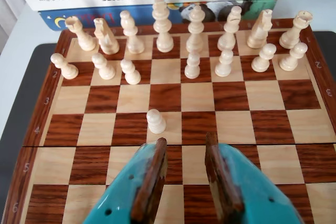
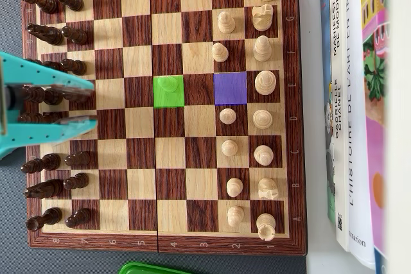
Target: Play chess
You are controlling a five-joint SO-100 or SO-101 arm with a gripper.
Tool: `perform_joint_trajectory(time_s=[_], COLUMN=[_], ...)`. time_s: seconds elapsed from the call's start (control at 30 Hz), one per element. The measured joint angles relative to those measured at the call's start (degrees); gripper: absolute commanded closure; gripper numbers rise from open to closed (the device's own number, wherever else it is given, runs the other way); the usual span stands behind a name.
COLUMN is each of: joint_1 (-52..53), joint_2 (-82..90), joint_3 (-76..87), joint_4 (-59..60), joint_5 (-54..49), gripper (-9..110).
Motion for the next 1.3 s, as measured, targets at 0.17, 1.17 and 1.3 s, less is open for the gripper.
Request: perform_joint_trajectory(time_s=[0.17, 1.17, 1.3], joint_1=[-0.8, -0.9, -1.0], joint_2=[4.2, 4.9, 4.9], joint_3=[3.3, 14.7, 14.7], joint_4=[0.0, -39.9, -45.1], joint_5=[0.0, -4.5, -4.5], gripper=[89, 89, 89])
